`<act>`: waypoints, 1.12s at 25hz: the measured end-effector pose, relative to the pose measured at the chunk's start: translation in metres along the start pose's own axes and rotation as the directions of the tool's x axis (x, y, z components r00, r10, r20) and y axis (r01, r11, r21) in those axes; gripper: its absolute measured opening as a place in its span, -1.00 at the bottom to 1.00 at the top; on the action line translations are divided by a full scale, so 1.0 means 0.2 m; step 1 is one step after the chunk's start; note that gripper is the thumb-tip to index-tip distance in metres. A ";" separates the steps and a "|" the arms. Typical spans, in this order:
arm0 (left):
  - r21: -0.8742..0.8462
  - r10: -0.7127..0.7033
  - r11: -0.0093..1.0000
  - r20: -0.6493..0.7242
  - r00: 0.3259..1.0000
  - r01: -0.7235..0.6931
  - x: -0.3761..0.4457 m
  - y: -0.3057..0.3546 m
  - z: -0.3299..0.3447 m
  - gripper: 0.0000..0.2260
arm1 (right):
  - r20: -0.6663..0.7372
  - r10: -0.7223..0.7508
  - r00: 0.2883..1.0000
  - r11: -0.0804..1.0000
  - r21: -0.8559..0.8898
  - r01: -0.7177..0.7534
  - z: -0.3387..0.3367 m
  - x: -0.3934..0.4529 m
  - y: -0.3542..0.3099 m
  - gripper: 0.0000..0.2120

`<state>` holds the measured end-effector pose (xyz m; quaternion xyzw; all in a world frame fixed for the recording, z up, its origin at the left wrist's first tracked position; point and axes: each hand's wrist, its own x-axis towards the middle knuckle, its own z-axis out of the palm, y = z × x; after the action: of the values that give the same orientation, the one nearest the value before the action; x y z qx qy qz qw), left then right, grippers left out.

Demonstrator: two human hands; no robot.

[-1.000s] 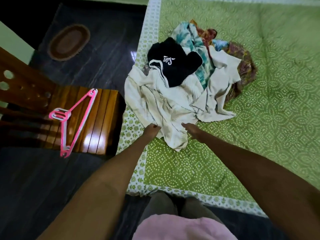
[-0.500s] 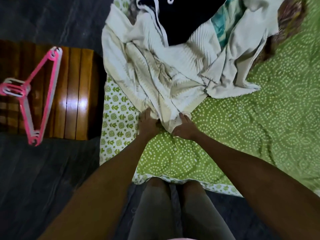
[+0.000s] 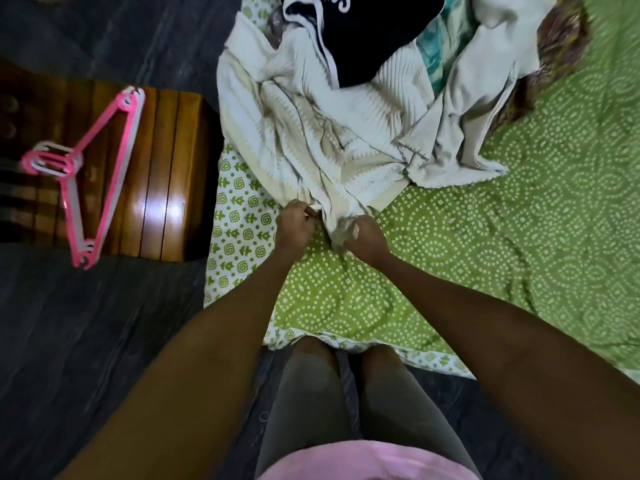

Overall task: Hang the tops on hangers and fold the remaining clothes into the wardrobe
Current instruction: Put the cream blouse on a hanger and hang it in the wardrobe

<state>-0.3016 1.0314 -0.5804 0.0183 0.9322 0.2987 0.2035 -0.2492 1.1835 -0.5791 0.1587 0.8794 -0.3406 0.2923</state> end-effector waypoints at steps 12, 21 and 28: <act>-0.189 0.023 0.980 0.399 0.917 0.058 -0.56 0.50 -0.58 -0.91 | -0.296 -0.107 0.949 0.994 -0.011 0.109 -0.27 -0.44 -0.25 -0.62; -0.070 -0.011 0.997 0.378 0.926 0.040 -0.77 0.49 -0.68 -0.77 | -0.142 -0.195 0.970 0.967 -0.192 0.167 -0.61 -0.68 -0.09 -0.67; -0.482 -0.023 0.873 0.099 0.995 0.069 -0.76 0.57 -0.73 -0.78 | -0.451 -0.233 0.861 0.957 -0.264 0.120 -0.81 -0.70 -0.13 -0.65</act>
<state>-0.2300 1.0202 -0.3523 -0.0419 0.8176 0.5168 0.2504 -0.2199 1.2658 -0.3816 0.1217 0.9680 -0.2137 0.0500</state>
